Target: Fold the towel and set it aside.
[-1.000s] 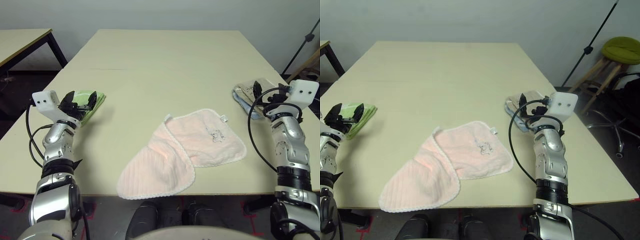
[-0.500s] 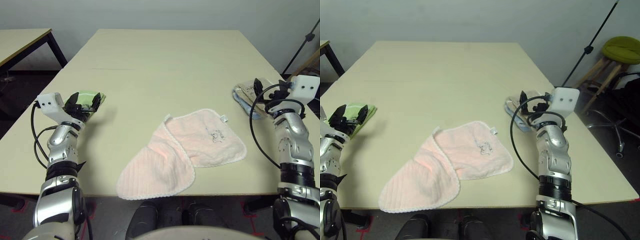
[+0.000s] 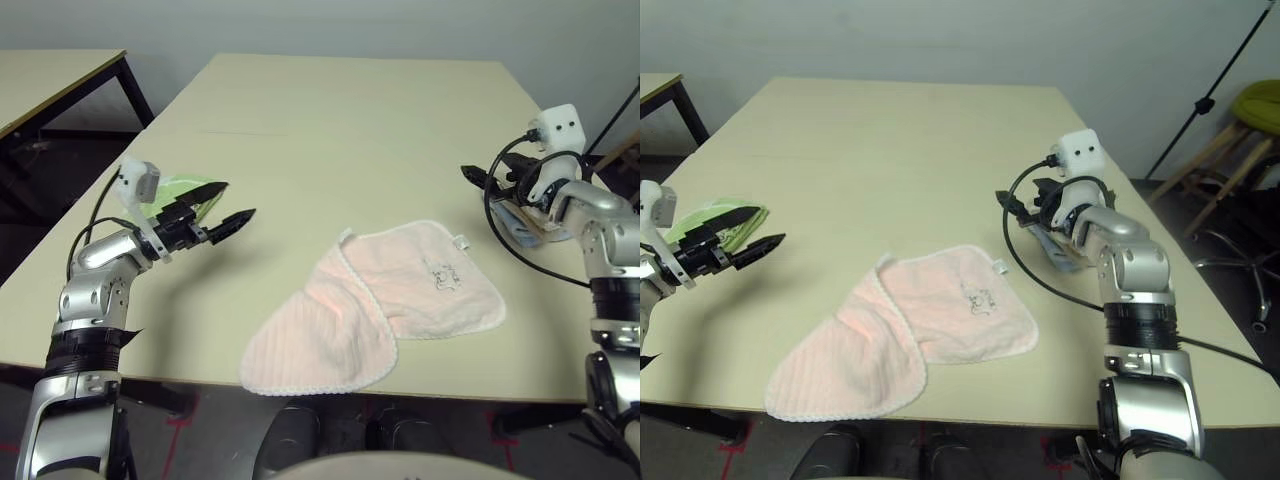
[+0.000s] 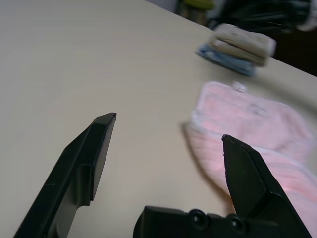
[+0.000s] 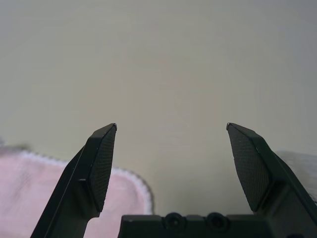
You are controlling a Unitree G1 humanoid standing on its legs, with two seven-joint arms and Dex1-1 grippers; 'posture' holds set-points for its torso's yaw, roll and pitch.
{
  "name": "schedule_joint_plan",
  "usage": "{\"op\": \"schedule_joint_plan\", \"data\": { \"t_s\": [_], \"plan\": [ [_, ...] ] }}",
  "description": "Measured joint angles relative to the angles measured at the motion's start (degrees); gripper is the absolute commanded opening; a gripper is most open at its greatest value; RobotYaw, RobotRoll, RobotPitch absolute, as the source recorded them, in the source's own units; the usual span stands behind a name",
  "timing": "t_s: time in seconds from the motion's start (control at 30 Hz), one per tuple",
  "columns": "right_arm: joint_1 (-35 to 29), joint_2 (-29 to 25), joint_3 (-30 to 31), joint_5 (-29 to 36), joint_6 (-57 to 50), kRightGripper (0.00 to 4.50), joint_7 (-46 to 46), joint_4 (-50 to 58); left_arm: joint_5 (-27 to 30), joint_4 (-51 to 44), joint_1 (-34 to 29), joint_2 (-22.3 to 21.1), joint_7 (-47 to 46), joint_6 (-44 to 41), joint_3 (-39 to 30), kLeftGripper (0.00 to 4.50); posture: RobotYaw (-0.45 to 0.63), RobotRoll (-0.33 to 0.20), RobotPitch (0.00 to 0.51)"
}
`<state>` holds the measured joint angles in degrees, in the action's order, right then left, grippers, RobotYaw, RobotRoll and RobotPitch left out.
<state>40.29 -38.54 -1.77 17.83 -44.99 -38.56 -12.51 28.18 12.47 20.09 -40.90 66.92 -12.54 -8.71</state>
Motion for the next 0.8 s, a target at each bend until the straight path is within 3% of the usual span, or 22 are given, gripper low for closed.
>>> {"op": "schedule_joint_plan", "data": {
  "t_s": [0.17, 0.37, 0.8],
  "plan": [
    [4.59, -2.15, 7.96, -0.98, -7.77, 4.44, -8.07, -5.4, 0.14, -3.82, 1.79, -0.08, 5.42, -3.71, 4.94, 4.5, 0.19, 0.0, 0.033],
    [9.13, -0.99, 14.75, -6.07, -7.39, 4.44, -12.92, -18.29, 0.32, -8.37, 3.11, 1.68, 8.7, -6.05, 9.9, 4.5, 0.2, 0.0, 0.026],
    [13.8, 7.1, 16.46, -13.75, -0.96, 4.44, -13.26, -37.4, 2.26, -17.19, -0.58, 2.39, 7.78, -11.25, 12.21, 4.5, 0.23, 0.0, 0.032]
  ]
}}
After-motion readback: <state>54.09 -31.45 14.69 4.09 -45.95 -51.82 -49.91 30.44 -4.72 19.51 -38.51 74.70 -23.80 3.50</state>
